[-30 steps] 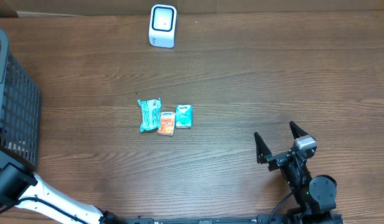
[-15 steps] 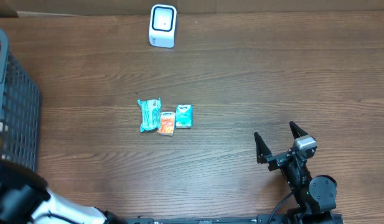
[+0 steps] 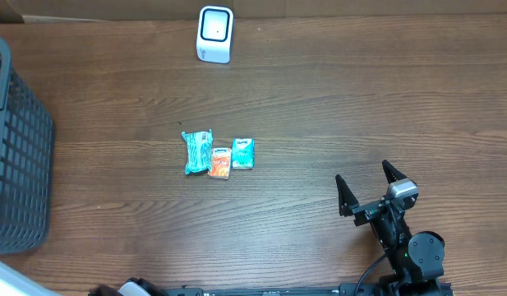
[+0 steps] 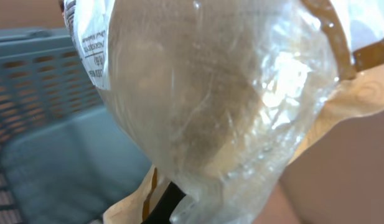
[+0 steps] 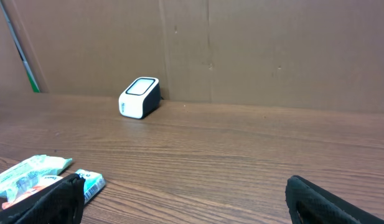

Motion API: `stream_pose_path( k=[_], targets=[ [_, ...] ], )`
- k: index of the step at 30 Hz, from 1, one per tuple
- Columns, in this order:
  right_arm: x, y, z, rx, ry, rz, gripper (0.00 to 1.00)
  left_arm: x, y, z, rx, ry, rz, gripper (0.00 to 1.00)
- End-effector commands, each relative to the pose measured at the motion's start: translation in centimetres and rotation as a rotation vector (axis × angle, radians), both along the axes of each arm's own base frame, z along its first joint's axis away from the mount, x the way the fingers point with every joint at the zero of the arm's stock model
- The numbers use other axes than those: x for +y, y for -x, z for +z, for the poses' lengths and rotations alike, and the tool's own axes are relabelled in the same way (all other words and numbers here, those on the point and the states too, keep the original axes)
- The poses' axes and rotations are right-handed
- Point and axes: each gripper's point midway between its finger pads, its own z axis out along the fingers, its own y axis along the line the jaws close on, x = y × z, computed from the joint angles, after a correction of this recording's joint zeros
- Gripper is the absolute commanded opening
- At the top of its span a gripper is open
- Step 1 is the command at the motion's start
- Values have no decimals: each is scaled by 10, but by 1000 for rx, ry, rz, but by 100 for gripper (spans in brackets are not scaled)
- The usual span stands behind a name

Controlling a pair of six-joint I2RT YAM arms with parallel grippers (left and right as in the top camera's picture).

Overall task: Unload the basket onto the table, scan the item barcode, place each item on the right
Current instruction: 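Reach the left gripper into the basket and grasp the clear bread bag, then place the bread bag left of the wipes pack with the left gripper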

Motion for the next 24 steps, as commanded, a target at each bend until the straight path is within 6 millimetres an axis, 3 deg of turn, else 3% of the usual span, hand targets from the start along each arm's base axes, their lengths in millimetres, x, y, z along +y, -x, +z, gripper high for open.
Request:
stream_pose_path(
  k=[1, 5, 8, 11, 17, 24],
  targets=[
    [1, 0, -2, -2, -3, 1, 100, -52, -1, 33, -115, -26, -143, 4],
    [1, 0, -2, -2, -3, 1, 100, -99, -11, 31, -79, -56, -306, 4],
    [1, 0, -2, -2, -3, 2, 100, -136, -24, 5, 31, -31, -472, 4],
    [1, 0, -2, -2, -3, 2, 100, -168, -39, -34, 179, 1, -640, 4],
    [1, 0, -2, -2, -3, 1, 100, -207, -61, -122, 486, 54, -813, 4],
    [1, 0, -2, -1, -3, 1, 100, -232, -67, -230, 827, 23, -881, 4]
  ],
)
